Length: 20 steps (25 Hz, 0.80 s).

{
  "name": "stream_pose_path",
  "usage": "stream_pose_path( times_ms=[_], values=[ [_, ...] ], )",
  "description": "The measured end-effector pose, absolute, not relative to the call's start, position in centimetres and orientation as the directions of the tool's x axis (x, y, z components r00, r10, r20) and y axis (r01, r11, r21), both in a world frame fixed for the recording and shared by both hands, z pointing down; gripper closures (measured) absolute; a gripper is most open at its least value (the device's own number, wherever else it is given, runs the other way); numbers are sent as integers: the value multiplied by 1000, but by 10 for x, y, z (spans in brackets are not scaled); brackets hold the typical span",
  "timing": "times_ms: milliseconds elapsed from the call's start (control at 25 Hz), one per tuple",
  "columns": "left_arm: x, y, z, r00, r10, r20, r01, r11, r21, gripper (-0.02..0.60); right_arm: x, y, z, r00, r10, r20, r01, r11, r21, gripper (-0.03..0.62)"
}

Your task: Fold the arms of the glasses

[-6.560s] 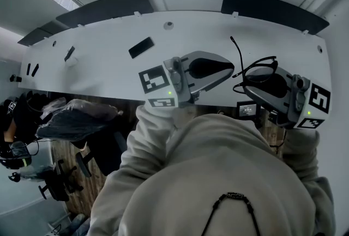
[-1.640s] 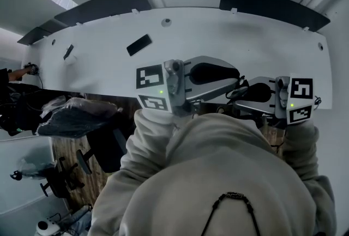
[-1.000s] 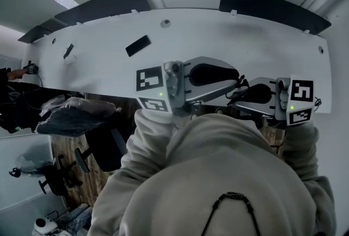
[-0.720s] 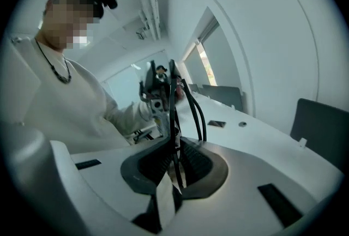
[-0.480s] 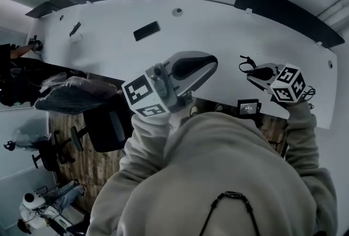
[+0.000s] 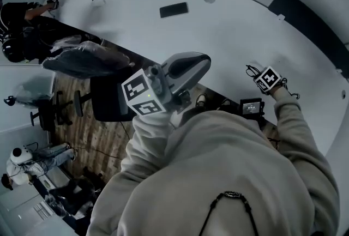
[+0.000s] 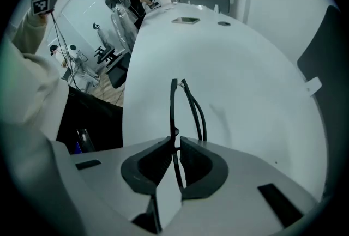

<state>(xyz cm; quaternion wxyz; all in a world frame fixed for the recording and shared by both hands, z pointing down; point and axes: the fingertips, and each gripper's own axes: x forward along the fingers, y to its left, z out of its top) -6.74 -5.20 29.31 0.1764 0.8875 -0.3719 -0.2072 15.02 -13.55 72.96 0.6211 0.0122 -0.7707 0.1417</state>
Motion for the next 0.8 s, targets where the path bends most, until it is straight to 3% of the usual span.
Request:
stream_pose_path(
  times_ms=[440, 520, 800],
  values=[
    [-89, -48, 304, 589, -782, -203, -633, -603, 486, 577, 116, -129, 763, -199, 296, 934, -118, 939, -323, 533],
    [-86, -56, 306, 593, -781, -194, -635, -602, 483, 577, 118, -132, 761, -218, 320, 922, -138, 925, -354, 484],
    [-69, -65, 307, 631, -748, -206, -591, -635, 497, 577, 139, -154, 724, -389, 218, 895, -265, 904, -336, 437]
  ],
)
